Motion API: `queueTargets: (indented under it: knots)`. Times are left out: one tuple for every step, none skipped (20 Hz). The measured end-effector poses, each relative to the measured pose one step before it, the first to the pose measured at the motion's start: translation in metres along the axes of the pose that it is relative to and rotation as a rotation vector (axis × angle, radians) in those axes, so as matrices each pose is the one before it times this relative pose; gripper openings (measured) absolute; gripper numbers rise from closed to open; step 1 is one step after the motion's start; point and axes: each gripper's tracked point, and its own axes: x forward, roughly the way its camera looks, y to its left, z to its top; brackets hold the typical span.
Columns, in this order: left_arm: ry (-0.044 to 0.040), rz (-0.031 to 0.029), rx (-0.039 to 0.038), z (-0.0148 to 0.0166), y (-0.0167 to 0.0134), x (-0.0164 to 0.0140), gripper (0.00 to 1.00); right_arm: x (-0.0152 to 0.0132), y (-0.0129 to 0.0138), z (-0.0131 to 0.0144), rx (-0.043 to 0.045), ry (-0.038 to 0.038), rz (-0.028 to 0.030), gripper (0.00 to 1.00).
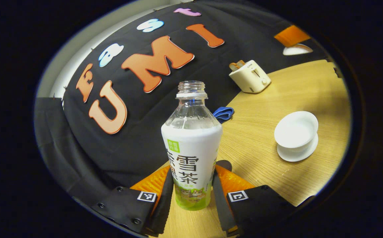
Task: Open the teacup lid with one hand, grasp the water bottle and pour water into the teacup with the other hand; after pouring, place the water bottle on the coaster and then close the teacup lid.
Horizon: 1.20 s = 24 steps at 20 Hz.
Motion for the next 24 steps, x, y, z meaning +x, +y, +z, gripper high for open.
queueTargets:
  knots:
    - [-0.00085,-0.00305,0.03002,-0.00056,-0.00363,-0.00104,0.64,-0.00112,-0.00111,0.00033,0.00515,-0.00184,-0.00075,0.21]
    - [-0.00474,-0.00057,0.0328,0.00207,-0.00278,0.0011,0.64,-0.00096,-0.00176,0.00004,0.00245,-0.00171,-0.00036,0.21]
    - [0.0018,0.00149,0.03284,0.00044,-0.00258,0.00026,0.62,-0.00084,-0.00211,0.00027,-0.00081,-0.00128,-0.00335,0.22]
    - [-0.00274,-0.00206,0.03103,0.00123,-0.00377,0.00085,0.64,0.00024,-0.00195,-0.00075,-0.0018,0.00115,-0.00174,0.21]
    - [0.00179,-0.00177,0.03293,0.00034,-0.0026,0.00152,0.64,-0.00022,-0.00182,-0.00001,-0.0008,0.00129,-0.00374,0.21]
    - [0.00109,0.00073,0.03419,-0.00018,-0.00141,-0.00073,0.64,-0.00105,-0.00098,-0.00021,-0.00081,-0.00051,-0.00142,0.21]
    - [-0.00126,0.00292,0.03543,0.00145,-0.0001,0.00167,0.64,-0.00017,-0.00125,-0.00009,0.00002,-0.00146,-0.00129,0.21]
    - [0.00294,0.00461,0.03441,0.00085,0.00029,0.00014,0.64,-0.00047,-0.00131,-0.00042,-0.00005,0.00136,-0.0016,0.22]
    - [-0.00074,0.00196,0.03184,0.00101,-0.00084,0.00108,0.62,0.0,-0.0004,-0.00088,-0.00189,0.00164,-0.00008,0.21]
    - [0.00205,0.00054,0.02871,0.00052,0.00019,-0.00106,0.64,-0.00049,-0.001,-0.00117,-0.00099,0.0019,-0.00389,0.22]
    - [0.00021,0.00087,0.02764,-0.00048,0.0002,-0.00068,0.64,0.00033,-0.0008,-0.00135,-0.00227,0.00336,0.00019,0.21]
    - [-0.00062,0.0099,0.02966,0.00059,0.00098,0.00181,0.64,-0.00014,-0.00112,0.00029,-0.00038,-0.00084,-0.00248,0.22]
    - [0.00158,0.01759,0.03342,0.0003,0.004,-0.00179,0.63,-0.00032,-0.00102,-0.00026,0.00143,0.00119,0.00044,0.22]
    - [0.00066,0.01292,0.03245,0.00157,0.00267,0.00122,0.63,0.00009,-0.00018,-0.00016,0.00182,0.00033,0.00249,0.22]
    - [0.00322,0.00798,0.02607,0.0004,0.00134,0.00024,0.63,0.00045,-0.00068,-0.00063,0.00036,0.00055,-0.0016,0.22]
    - [-0.00323,0.00257,0.02117,0.0012,0.00126,-0.00043,0.64,-0.00054,-0.00049,-0.00052,-0.00318,0.00113,0.00025,0.22]
    - [-0.00216,-0.00001,0.02,0.00218,0.00041,0.00086,0.63,-0.00029,-0.00087,0.00025,-0.00258,-0.00004,-0.00189,0.21]
    - [-0.00095,0.00024,0.02407,0.00001,0.0016,-0.00094,0.63,0.00023,-0.00005,-0.00051,-0.00208,0.00032,0.00098,0.21]
    - [-0.00082,0.0021,0.02781,0.00017,0.00212,-0.00078,0.64,-0.00087,-0.0003,0.00045,-0.00017,-0.00084,0.00045,0.21]
    - [0.0016,0.00263,0.03095,-0.00028,0.00204,-0.00098,0.63,-0.00011,-0.00088,-0.00012,0.00003,-0.00028,0.00023,0.22]
    - [-0.00028,0.00087,0.02846,0.00024,0.00106,0.00101,0.63,-0.00051,-0.00051,-0.00085,-0.00072,-0.0004,-0.00024,0.22]
    - [0.00118,-0.00073,0.02499,-0.00022,0.00038,0.00136,0.63,-0.00007,-0.00156,0.00006,0.00018,0.00023,-0.00269,0.22]
    - [0.00365,0.00069,0.02423,0.00047,0.00032,0.0019,0.64,-0.00002,0.00012,-0.00096,0.0014,0.00186,-0.00139,0.22]
    - [0.00258,0.00015,0.02283,-0.00146,0.00066,0.00403,0.64,-0.00024,-0.00068,-0.00008,0.00109,0.00145,-0.00109,0.22]
